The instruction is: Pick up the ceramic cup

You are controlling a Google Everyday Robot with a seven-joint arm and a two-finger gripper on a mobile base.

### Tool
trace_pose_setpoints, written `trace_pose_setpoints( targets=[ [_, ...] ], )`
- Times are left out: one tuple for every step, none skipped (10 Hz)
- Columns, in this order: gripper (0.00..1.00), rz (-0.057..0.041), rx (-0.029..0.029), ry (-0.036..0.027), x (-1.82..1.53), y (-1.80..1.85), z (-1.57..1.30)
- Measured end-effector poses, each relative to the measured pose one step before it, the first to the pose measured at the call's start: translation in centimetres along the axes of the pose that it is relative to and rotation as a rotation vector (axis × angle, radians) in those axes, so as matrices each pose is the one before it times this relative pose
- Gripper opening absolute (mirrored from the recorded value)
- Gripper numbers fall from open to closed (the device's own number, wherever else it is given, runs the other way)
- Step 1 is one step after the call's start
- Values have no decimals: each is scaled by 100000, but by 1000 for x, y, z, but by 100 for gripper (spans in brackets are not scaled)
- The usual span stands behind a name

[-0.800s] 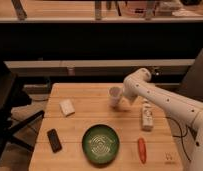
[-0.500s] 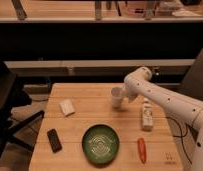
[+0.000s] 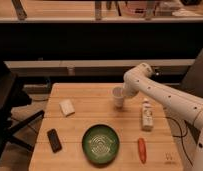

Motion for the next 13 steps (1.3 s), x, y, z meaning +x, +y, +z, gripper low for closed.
trace_pose_setpoints(
  targets=[
    [0,-109,54,10,243,-41,-911],
    [0,-233,14,239,276,-41,-812],
    [0,-145,78,-17,72,-38,-314],
    [0,-259,-47,23,24,26,-83],
    [0,-423,-89,149,66,78,-85],
    [0,-90,-147,350,276,162,-512],
    [0,114,-104,-89,177,133,-449],
    [0,74,7,-61,53,34,-155],
    [0,-230,50,109,193,2,-548],
    [0,20,16,-57,12,84,-18],
    [0,35,44,365,250,69,-338],
    [0,87,-112,273,290,82,-524],
    [0,115,-19,-20,90,71,-266]
  ],
)
